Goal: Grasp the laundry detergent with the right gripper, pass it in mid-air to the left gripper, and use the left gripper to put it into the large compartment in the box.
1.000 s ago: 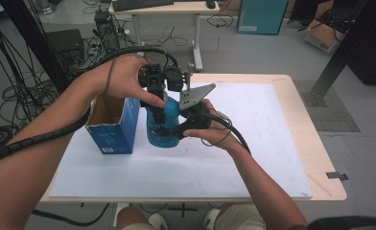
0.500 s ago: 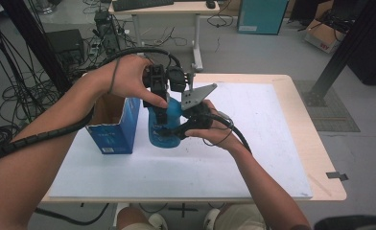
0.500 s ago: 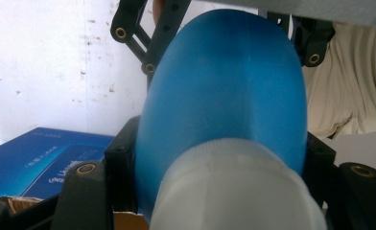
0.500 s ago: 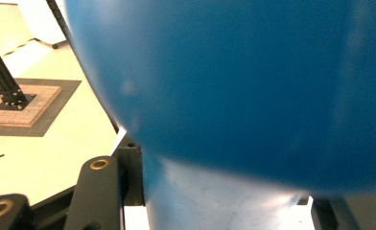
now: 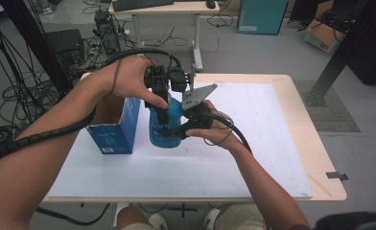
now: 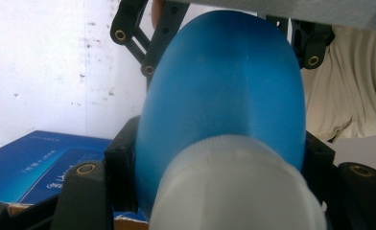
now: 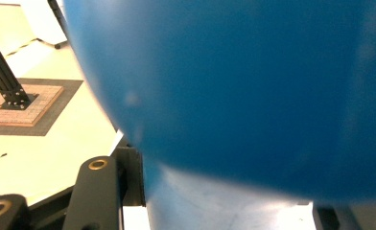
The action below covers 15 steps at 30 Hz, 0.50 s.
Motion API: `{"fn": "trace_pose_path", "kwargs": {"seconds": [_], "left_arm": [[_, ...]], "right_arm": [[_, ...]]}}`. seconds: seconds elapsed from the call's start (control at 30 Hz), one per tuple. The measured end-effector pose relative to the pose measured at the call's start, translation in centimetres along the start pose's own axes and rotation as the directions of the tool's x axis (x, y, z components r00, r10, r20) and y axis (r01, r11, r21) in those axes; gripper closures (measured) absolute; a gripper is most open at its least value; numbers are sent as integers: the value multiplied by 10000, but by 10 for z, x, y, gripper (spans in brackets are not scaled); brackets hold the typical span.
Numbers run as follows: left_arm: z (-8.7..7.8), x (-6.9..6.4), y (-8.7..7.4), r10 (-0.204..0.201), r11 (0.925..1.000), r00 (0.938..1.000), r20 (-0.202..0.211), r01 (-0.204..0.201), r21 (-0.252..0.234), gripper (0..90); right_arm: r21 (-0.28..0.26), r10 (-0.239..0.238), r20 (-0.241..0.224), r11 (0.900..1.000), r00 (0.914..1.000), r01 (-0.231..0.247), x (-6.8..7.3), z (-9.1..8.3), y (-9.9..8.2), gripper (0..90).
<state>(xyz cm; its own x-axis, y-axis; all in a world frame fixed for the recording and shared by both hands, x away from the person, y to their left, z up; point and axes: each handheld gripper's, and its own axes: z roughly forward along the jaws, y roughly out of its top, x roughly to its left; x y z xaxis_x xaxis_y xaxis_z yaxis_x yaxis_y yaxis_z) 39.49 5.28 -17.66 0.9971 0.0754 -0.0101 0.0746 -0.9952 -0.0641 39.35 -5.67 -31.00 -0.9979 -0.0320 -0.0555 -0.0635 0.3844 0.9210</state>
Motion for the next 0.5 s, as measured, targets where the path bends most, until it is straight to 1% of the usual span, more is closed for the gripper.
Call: {"fn": "trace_pose_path", "kwargs": {"seconds": [0.07,0.1,0.2,0.23,0.27,0.3,0.33,0.37,0.5], "left_arm": [[1,0,0,-68,10000,10000,56,68,-29,365],[2,0,0,-76,9999,10000,-9,76,-102,365],[2,1,0,-86,10000,9999,136,86,3,366],[3,1,-1,-107,9999,9999,6,107,-104,366],[4,1,-1,-135,9999,9999,26,136,-85,366],[3,2,-1,-71,10000,9999,74,72,-45,366],[3,1,-1,-130,9999,9999,69,131,-70,366],[3,1,0,-117,9999,9999,-34,117,-118,366],[2,2,1,-111,9999,9999,104,112,-51,367]], "right_arm": [[-6,21,-39,10000,10000,-21,-1,1,-1,420],[1,36,-66,10000,10000,-36,-1,1,-1,420],[31,49,-137,10000,9999,-49,-2,2,-2,419],[55,74,-154,10000,9999,-73,-2,2,-2,419],[50,99,-163,9999,9998,-99,-2,2,-2,419],[57,79,-145,10000,9999,-78,-2,2,-2,418],[61,73,-132,10000,9999,-72,-2,3,-2,418],[60,68,-120,10000,9999,-67,-2,2,-2,418],[13,88,-134,10000,9999,-88,-3,1,-2,417]]}}
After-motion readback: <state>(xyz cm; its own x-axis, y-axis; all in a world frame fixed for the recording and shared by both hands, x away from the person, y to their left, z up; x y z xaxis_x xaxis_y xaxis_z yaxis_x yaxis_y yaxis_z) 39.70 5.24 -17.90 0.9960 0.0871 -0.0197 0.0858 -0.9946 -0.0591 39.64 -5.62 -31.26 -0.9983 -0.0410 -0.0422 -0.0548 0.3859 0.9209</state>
